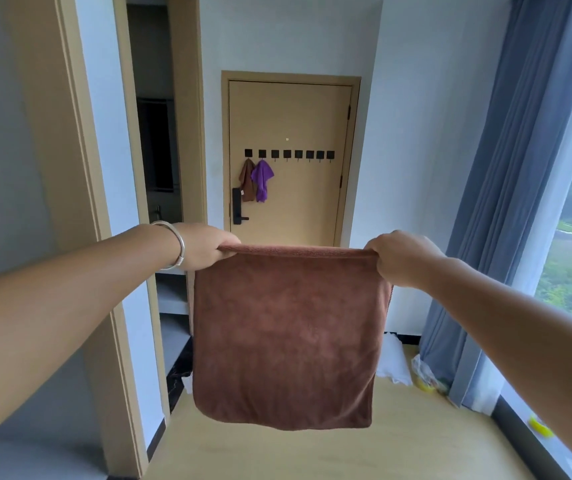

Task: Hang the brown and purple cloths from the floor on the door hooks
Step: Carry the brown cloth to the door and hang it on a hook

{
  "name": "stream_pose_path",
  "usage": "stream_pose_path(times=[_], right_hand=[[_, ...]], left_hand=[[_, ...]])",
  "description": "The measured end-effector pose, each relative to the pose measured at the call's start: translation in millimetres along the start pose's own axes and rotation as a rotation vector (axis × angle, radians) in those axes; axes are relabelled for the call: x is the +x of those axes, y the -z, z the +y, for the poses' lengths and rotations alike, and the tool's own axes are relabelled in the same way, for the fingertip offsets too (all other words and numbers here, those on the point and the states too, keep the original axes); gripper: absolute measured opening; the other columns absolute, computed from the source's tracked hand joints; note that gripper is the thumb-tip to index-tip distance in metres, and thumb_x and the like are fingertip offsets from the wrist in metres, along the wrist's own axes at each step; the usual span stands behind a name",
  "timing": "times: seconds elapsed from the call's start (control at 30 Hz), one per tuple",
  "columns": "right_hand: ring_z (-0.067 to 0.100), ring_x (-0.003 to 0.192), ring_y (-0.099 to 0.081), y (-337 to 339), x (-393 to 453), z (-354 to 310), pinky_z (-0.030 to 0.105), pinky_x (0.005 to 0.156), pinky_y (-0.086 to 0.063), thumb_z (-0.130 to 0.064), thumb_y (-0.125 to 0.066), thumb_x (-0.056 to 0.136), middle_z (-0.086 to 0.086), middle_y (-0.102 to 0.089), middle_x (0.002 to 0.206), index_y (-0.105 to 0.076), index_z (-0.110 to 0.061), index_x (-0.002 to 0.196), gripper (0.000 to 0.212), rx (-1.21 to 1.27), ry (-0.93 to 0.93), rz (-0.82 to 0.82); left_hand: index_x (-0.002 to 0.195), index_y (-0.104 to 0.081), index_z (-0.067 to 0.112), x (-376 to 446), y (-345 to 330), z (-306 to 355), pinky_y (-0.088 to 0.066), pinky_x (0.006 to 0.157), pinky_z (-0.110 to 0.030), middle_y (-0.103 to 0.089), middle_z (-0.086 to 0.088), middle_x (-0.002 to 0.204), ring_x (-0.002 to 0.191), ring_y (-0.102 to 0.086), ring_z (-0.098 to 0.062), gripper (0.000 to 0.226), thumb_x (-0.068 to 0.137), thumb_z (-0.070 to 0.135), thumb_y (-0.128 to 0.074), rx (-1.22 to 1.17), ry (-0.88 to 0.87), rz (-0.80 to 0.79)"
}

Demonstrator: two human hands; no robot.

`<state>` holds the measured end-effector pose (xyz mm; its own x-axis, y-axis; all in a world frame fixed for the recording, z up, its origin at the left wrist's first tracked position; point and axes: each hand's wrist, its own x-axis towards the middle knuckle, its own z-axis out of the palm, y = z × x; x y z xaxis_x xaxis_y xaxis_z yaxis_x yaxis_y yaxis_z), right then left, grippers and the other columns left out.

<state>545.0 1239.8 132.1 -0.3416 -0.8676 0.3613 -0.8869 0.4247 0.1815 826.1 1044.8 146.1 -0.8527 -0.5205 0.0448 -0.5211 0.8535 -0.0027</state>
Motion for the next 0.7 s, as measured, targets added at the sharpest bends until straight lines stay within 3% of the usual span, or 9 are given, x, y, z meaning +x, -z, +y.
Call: stream_pose_path(times=[0.13,0.27,0.6,0.7], right_hand=[[0.021,0.082,-0.060,-30,56,-6,0.029,0.058,-0.042,-0.006,-0.033,0.082,-0.001,-0.065,0.094,-0.065,-0.028,0.108,0.047,-0.013,-0.014,0.013],[0.023,0.087,-0.061,-47,119,-15,0.030,0.063,-0.045,-0.006,-0.033,0.081,0.000,-0.066,0.096,-0.065,-0.026,0.106,0.045,-0.031,-0.019,0.012],[0.021,0.081,-0.061,-72,237,-31,0.029,0.062,-0.045,-0.006,-0.035,0.084,-0.002,-0.065,0.090,-0.066,-0.026,0.101,0.040,-0.044,-0.045,0.085],[0.020,0.079,-0.061,-87,260,-31,0.029,0.061,-0.045,-0.007,-0.036,0.083,-0.003,-0.065,0.088,-0.066,-0.026,0.099,0.039,-0.057,-0.034,0.069]], left_hand=[[0.093,-0.057,0.037,54,-8,-39,-0.047,0.076,-0.031,-0.063,0.010,0.091,0.085,-0.059,-0.012,0.027,0.103,0.041,-0.033,-0.002,0.008,-0.013],[0.101,-0.059,0.031,106,-7,-83,-0.051,0.085,-0.039,-0.065,0.003,0.096,0.090,-0.061,-0.019,0.029,0.103,0.040,-0.031,0.031,0.023,-0.035],[0.100,-0.059,0.039,201,7,-169,-0.050,0.080,-0.035,-0.065,0.010,0.093,0.086,-0.060,-0.014,0.025,0.102,0.042,-0.034,0.030,0.018,0.048],[0.092,-0.055,0.044,225,0,-183,-0.048,0.077,-0.032,-0.064,0.011,0.091,0.084,-0.059,-0.012,0.022,0.102,0.041,-0.035,0.026,0.015,0.039]])
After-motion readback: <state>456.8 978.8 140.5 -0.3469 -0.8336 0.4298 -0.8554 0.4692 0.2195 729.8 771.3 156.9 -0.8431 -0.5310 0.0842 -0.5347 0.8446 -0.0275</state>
